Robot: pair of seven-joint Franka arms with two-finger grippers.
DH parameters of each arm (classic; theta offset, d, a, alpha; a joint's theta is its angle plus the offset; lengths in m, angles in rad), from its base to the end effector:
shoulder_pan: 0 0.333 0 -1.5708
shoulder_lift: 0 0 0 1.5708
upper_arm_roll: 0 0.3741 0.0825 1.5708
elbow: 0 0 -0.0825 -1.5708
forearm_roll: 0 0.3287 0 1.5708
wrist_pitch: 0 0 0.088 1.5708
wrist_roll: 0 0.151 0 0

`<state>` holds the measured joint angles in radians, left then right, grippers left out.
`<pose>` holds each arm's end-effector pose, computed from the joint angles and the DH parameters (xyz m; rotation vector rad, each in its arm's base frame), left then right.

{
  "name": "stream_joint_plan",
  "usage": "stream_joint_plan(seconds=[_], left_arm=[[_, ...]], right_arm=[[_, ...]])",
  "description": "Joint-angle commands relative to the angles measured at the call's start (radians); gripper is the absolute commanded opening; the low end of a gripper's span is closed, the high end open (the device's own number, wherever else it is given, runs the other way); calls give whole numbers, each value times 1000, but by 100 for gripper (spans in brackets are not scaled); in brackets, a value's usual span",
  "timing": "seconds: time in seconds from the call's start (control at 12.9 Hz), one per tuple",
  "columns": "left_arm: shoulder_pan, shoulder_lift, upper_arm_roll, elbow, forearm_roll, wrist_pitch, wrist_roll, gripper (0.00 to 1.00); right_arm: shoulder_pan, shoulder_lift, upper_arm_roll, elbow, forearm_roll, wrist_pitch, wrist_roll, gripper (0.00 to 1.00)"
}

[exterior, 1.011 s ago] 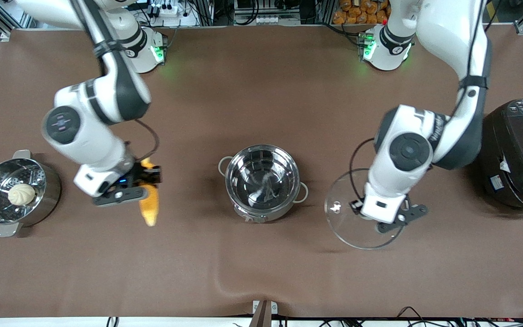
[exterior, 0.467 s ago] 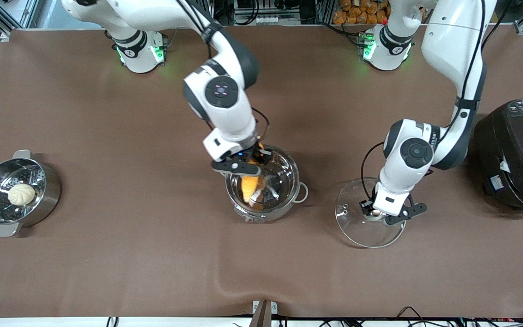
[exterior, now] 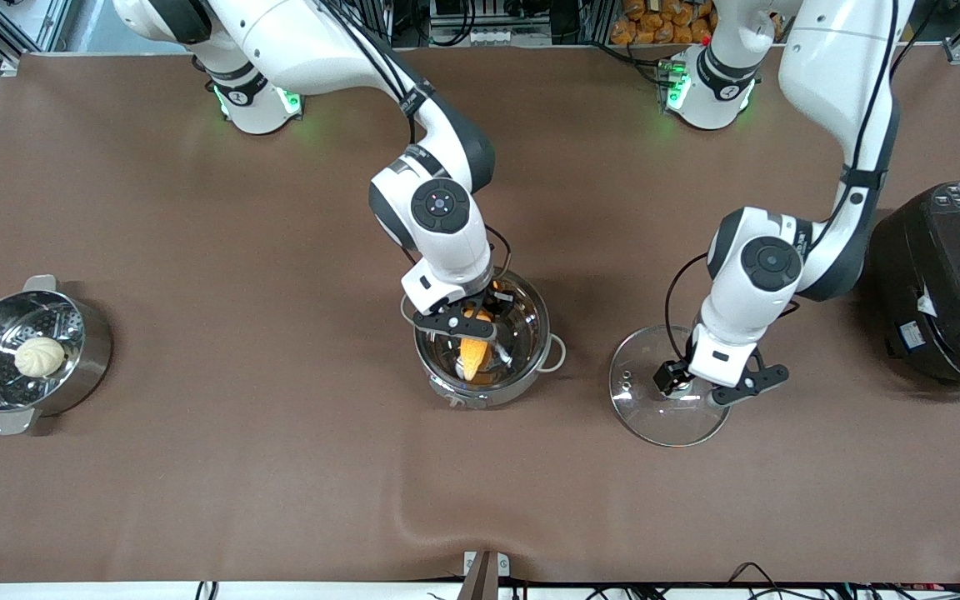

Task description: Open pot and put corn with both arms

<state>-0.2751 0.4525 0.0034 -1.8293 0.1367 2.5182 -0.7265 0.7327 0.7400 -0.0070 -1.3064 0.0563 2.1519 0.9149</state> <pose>0.6379 -0.1756 0.3553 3.0387 0.5415 0.3911 0.5547 0.4998 0.3357 -3.0162 0.3263 -0.0604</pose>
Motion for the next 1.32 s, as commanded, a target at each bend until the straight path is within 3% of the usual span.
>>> stream_joint_plan(seconds=[0.0, 0.23, 0.39, 0.7, 0.86, 1.24], left_arm=[[34, -147, -5, 16, 9, -155, 45, 100], [49, -254, -8, 64, -8, -378, 163, 100], [59, -317, -10, 80, -9, -467, 228, 100], [100, -351, -6, 231, -38, -761, 451, 100], [196, -360, -57, 300, -75, -867, 559, 100], [188, -448, -59, 309, -120, -1024, 789, 100]], right_arm=[[1, 24, -5, 36, 10, -6, 9, 100], [-38, -17, -8, 41, 17, -32, -13, 100], [-88, -101, -14, 38, 7, -143, -94, 100], [-280, -243, -22, 13, -1, -331, -333, 100], [-375, -342, -27, -94, -67, -343, -425, 100], [-642, -614, -25, -342, -75, -365, -834, 100]])
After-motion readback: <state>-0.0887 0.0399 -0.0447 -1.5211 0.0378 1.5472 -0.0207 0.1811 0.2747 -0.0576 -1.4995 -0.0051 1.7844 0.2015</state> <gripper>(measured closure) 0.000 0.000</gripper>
